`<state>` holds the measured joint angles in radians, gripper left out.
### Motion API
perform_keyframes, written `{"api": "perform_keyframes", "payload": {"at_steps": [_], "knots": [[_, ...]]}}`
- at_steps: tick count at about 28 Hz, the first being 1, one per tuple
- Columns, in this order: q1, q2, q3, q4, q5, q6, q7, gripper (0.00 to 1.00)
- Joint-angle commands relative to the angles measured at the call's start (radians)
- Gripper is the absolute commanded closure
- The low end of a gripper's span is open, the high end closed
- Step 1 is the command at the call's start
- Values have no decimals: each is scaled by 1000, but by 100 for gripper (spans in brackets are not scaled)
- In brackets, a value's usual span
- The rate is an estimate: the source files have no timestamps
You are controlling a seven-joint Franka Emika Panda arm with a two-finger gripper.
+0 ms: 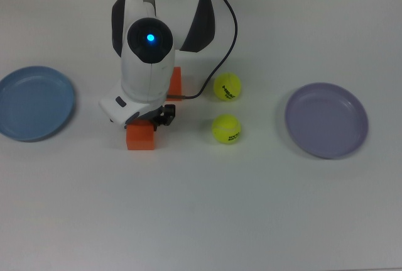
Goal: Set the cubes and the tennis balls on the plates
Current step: 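Lower the gripper onto the first orange cube and grasp it, then carry the orange cube to the blue plate and release it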
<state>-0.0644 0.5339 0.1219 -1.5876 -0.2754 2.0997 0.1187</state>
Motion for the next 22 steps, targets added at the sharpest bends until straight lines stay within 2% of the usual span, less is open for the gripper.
{"api": "perform_keyframes", "payload": {"at_steps": [1, 6, 11, 15, 17, 22], "knots": [[-14, -24, -4, -9, -5, 22, 22, 100], [-80, -95, -7, -2, 34, -44, -2, 100], [-152, -110, -18, 21, 42, -63, -51, 100], [-173, -110, -83, 31, 48, -66, -103, 100], [-173, -109, -137, 31, 76, -61, -152, 100], [-176, -86, -197, 25, 113, -53, -266, 100]]}}
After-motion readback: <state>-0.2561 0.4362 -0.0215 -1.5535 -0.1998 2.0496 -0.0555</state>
